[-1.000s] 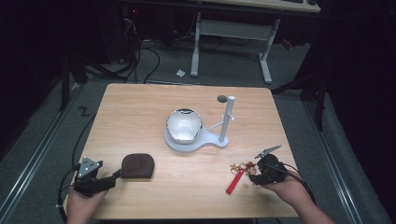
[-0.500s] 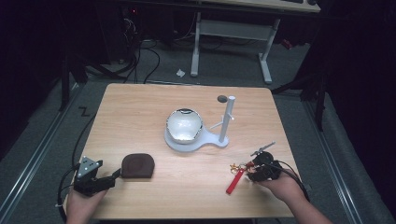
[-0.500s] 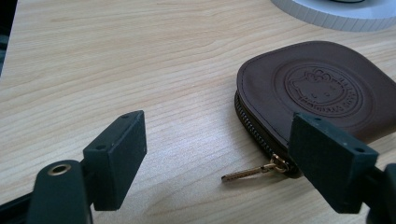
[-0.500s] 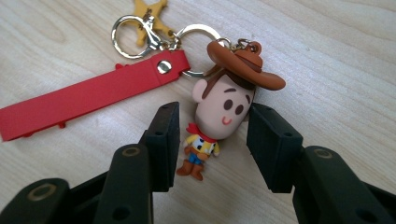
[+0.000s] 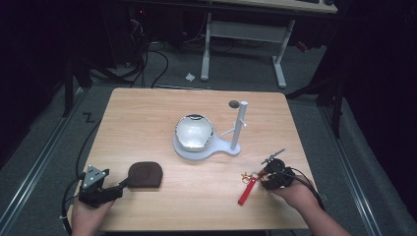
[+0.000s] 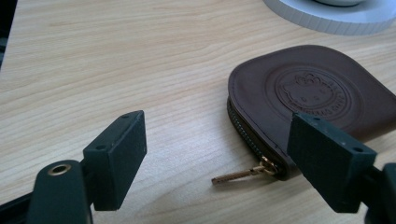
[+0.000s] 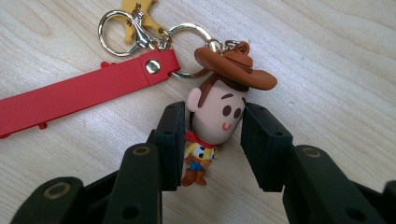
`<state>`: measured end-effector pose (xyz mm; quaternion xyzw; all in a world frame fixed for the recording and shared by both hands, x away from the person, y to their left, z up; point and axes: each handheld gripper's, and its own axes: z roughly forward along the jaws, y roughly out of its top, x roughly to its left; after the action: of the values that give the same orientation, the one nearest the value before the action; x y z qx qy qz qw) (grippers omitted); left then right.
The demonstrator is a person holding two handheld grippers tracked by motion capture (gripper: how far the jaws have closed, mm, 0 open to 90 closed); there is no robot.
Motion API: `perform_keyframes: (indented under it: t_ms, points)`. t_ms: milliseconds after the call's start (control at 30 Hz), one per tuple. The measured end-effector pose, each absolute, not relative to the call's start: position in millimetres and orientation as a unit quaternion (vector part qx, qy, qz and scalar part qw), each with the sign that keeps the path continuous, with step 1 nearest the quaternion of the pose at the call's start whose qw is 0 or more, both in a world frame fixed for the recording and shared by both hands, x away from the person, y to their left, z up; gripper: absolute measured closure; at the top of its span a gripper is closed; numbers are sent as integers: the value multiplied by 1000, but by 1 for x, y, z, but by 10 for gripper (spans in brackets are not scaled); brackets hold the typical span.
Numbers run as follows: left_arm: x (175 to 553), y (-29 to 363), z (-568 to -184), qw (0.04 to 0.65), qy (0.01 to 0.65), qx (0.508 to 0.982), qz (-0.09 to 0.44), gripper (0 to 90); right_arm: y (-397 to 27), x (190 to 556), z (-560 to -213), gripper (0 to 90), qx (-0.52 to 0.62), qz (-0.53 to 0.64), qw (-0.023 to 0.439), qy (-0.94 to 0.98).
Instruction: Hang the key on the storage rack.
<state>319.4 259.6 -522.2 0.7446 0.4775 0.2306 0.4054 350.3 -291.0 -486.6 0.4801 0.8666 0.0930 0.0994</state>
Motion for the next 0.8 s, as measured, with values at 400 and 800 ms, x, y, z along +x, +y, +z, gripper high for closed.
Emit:
perform_keyframes:
  t_ms: [400,800]
  points:
    - [319,260,-522,403,471,749,235,205,-281,357,-491,643,473,79,102,872]
    - [318,261,-522,406,471,747,234,206,-283,357,-491,654,472,88,99,872]
